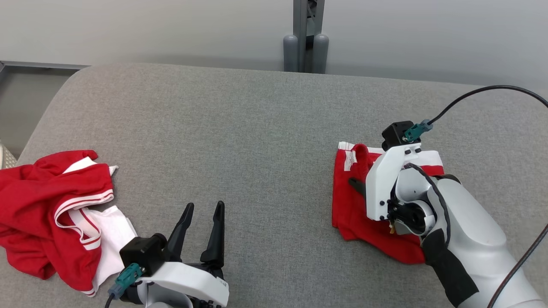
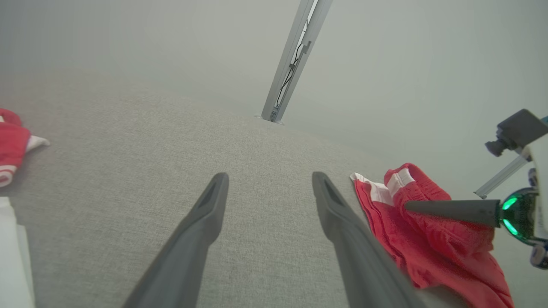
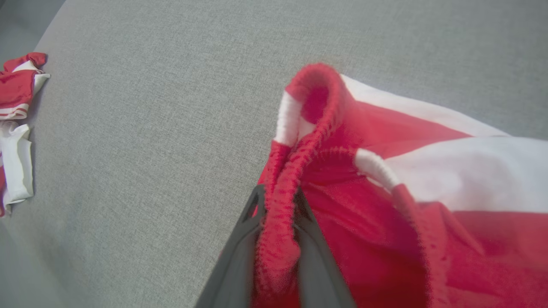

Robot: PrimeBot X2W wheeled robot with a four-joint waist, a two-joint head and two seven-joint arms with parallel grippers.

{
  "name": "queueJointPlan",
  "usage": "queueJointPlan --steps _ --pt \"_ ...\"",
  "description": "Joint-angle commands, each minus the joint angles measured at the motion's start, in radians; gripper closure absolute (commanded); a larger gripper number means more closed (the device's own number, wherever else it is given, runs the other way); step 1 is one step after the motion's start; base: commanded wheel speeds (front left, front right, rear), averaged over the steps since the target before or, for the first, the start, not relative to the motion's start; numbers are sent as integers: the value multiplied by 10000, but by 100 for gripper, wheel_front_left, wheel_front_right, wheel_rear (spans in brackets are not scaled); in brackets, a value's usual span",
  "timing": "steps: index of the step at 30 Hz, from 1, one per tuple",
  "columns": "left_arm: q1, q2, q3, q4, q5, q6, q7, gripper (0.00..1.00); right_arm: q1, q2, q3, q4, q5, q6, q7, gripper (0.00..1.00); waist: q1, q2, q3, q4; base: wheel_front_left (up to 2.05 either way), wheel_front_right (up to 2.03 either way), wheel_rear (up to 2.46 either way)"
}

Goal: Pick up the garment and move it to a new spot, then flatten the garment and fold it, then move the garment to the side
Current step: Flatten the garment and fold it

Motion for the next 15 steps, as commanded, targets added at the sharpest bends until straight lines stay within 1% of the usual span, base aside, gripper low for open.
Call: queueJointPlan --steps 1,2,3,9,15 --pt "-144 33 39 40 52 -36 -43 0 -137 -49 35 109 83 1 -107 52 0 0 -27 24 0 0 0" --pt "-143 8 51 72 59 -54 -45 0 -216 -49 133 257 113 1 -191 15 0 0 -49 32 0 0 0" --pt "-136 -10 68 108 64 -72 -41 0 -296 -47 255 377 168 1 -274 0 0 0 -76 30 0 0 0" --pt "87 5 141 179 117 -79 -49 0 -710 -51 1059 639 690 1 -508 0 0 0 -365 -239 0 0 0" --pt "344 126 193 70 125 26 -52 0 -1056 -48 1623 387 1055 1 -536 0 0 0 -699 -761 0 0 0"
